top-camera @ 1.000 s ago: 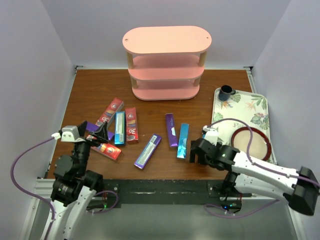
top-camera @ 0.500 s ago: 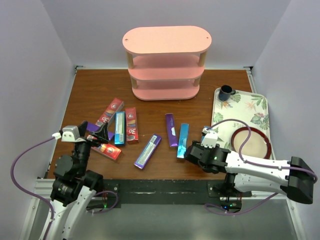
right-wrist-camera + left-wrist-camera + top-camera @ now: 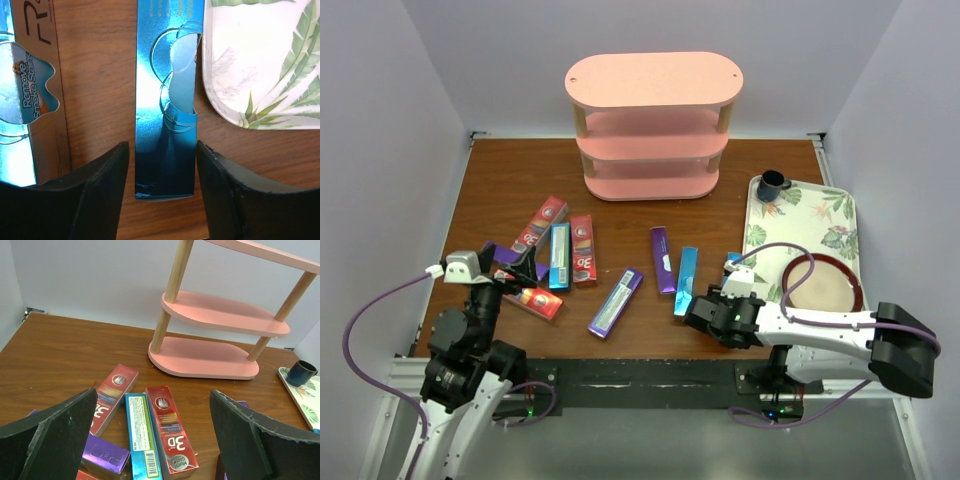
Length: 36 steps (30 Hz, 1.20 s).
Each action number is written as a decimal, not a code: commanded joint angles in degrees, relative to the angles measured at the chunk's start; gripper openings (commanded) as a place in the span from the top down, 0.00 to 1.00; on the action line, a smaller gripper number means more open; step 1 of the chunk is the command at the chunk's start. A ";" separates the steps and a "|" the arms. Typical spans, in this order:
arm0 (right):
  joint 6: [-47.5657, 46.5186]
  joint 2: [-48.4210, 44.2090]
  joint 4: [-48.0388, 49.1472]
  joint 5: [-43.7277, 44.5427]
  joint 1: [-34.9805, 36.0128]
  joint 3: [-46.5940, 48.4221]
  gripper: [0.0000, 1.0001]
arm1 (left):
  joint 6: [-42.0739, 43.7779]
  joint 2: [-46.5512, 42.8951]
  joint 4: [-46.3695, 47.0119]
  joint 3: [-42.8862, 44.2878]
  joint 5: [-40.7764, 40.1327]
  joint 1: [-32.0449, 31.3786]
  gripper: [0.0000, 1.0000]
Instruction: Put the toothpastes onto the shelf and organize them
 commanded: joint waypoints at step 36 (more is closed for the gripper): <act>-53.59 0.45 28.35 -20.35 -30.06 18.84 0.74 | -0.53 -8.14 0.03 2.04 -0.55 -0.30 0.00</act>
